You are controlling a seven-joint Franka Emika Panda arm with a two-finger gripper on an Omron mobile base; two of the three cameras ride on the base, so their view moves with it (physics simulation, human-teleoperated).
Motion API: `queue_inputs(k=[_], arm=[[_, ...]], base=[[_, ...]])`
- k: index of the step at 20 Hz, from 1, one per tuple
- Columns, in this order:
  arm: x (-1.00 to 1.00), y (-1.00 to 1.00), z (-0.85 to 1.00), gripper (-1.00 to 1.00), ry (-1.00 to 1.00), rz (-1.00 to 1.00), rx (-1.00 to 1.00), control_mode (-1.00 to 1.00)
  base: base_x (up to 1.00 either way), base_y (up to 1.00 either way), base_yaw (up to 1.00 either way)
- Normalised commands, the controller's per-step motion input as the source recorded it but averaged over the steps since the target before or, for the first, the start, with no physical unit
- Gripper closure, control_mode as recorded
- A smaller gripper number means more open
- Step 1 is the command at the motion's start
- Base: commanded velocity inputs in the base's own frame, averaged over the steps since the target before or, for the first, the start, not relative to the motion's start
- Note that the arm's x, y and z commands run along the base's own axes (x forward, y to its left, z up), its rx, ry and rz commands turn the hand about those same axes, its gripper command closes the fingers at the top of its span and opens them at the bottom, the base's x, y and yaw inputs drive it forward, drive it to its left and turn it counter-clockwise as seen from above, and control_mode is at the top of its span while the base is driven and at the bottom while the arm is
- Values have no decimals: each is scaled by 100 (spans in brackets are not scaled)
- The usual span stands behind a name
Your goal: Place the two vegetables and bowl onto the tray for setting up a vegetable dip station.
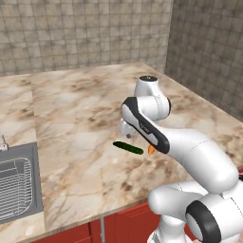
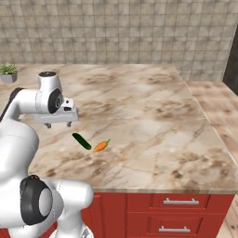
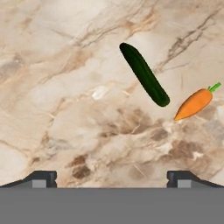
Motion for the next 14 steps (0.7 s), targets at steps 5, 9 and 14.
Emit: queue_inputs(k=[5, 9, 14], arm=[[78, -31, -15, -100, -3, 19, 3, -100], [82, -24, -28, -100, -2, 18, 3, -100], [49, -8, -34, -100, 1, 12, -1, -100]], base=[[0, 0, 0], [0, 0, 0], [0, 0, 0]])
